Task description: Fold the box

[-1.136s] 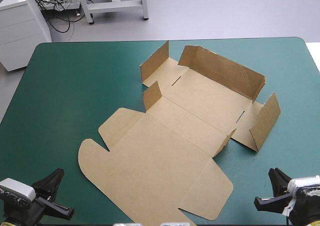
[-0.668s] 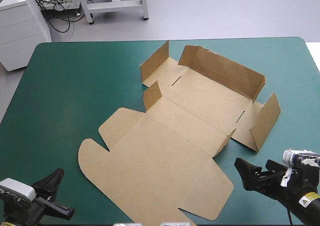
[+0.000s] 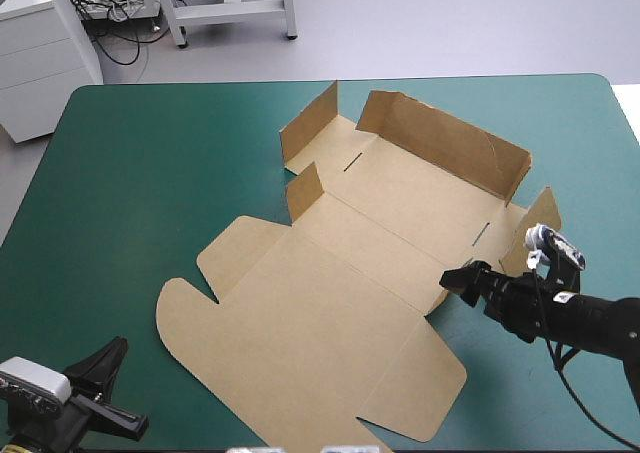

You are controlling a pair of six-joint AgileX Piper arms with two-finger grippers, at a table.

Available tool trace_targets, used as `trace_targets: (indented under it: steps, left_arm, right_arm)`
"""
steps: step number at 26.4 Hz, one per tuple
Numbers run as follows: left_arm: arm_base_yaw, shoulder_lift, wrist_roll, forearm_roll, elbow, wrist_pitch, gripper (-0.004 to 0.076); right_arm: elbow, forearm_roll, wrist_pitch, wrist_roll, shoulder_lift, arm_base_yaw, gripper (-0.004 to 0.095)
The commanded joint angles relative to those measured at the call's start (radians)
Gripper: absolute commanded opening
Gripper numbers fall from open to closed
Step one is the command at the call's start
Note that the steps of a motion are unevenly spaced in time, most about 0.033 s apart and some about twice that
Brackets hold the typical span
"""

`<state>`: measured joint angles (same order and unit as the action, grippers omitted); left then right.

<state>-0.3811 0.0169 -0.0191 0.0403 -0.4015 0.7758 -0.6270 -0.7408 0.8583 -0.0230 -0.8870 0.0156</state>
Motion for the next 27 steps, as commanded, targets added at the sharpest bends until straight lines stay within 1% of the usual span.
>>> trace_targets:
  steps: [1, 5, 9, 11, 13, 16, 18, 21, 22, 23, 27]
  left_arm:
    - [-0.001, 0.015, -0.010, -0.006, -0.022, -0.074, -0.0032]
    - [-0.001, 0.015, -0.010, -0.006, -0.022, -0.074, -0.0032]
    - [-0.001, 0.015, -0.010, -0.006, -0.022, -0.074, -0.0032]
    - [-0.001, 0.015, -0.010, -0.006, -0.022, -0.074, -0.0032]
    - [-0.001, 0.015, -0.010, -0.006, -0.022, -0.074, -0.0032]
    - [-0.001, 0.015, -0.010, -0.006, -0.022, -0.074, -0.0032]
    - [-0.001, 0.015, -0.010, -0.006, -0.022, -0.074, -0.0032]
    - [-0.001, 0.015, -0.010, -0.006, -0.022, -0.074, -0.0032]
    - [-0.001, 0.015, -0.010, -0.006, -0.022, -0.074, -0.0032]
    - [-0.001, 0.015, -0.009, -0.006, -0.022, -0.074, -0.0032]
    - [-0.001, 0.015, -0.007, -0.006, -0.022, -0.074, -0.0032]
  right_arm:
    - [-0.080, -0.087, -0.050, -0.019, -0.097, -0.001, 0.0828]
    - [-0.132, -0.099, -0.017, -0.051, -0.197, -0.001, 0.0828]
    - [-0.149, -0.117, 0.057, -0.043, -0.299, -0.001, 0.0826]
    - [-0.149, -0.117, 0.074, -0.015, -0.339, -0.001, 0.0789]
    - [-0.149, -0.118, 0.074, -0.007, -0.360, -0.001, 0.0727]
    - [-0.149, -0.121, 0.072, -0.004, -0.378, -0.001, 0.0578]
    - [-0.149, -0.121, 0.070, 0.005, -0.386, -0.001, 0.0414]
    - [-0.149, -0.121, 0.048, 0.006, -0.392, -0.001, 0.0110]
    - [-0.149, -0.121, 0.041, 0.006, -0.397, -0.001, 0.0033]
    - [-0.149, -0.121, 0.036, 0.008, -0.399, -0.001, -0.0023]
    - [-0.149, -0.118, 0.015, 0.009, -0.404, -0.001, -0.0017]
